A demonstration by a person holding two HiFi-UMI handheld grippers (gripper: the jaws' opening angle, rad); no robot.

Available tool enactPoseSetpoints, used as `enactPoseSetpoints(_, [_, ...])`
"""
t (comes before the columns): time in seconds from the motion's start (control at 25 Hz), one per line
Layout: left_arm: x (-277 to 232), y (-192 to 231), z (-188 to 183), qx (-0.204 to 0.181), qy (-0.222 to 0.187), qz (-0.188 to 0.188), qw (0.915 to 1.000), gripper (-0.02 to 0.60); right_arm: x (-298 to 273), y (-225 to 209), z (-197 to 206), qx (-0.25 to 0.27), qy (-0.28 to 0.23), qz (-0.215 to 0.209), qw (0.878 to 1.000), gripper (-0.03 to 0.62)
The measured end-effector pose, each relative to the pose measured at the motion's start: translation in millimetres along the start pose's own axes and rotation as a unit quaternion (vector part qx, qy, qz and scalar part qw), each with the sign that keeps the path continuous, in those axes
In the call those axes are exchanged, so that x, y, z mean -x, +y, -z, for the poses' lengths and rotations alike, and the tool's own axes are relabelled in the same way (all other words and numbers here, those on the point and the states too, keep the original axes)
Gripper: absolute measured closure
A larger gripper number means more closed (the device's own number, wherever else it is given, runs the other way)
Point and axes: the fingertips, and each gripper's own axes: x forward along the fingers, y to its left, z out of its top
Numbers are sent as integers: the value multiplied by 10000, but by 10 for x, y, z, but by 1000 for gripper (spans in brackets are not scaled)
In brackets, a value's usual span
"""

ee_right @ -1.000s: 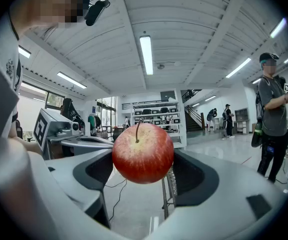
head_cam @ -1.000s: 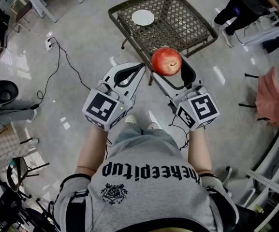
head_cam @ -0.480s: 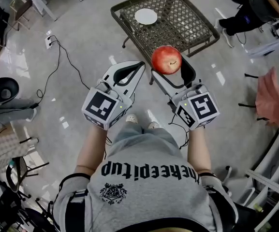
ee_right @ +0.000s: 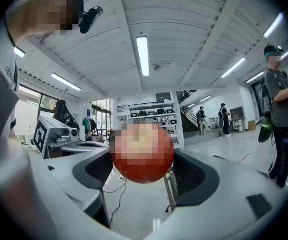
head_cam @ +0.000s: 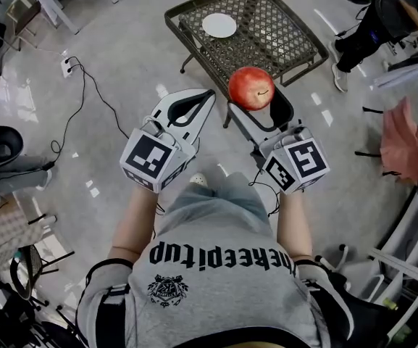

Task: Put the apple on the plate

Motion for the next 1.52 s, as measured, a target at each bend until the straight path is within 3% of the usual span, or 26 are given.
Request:
enactPoseSetpoints(0.32, [-199, 186, -31, 56, -46, -37, 10000, 561, -145, -217, -89, 487, 69, 145, 9987, 204])
enactPoseSetpoints(1.08, [-1266, 951, -127, 110, -97, -405, 9991, 561, -954, -1184, -258, 351, 181, -525, 9978, 204])
enactPoseSetpoints(1.52, [-1903, 1086, -275, 72, -204, -549, 9983, 561, -1110, -1778, -408, 429, 185, -709, 9964, 204])
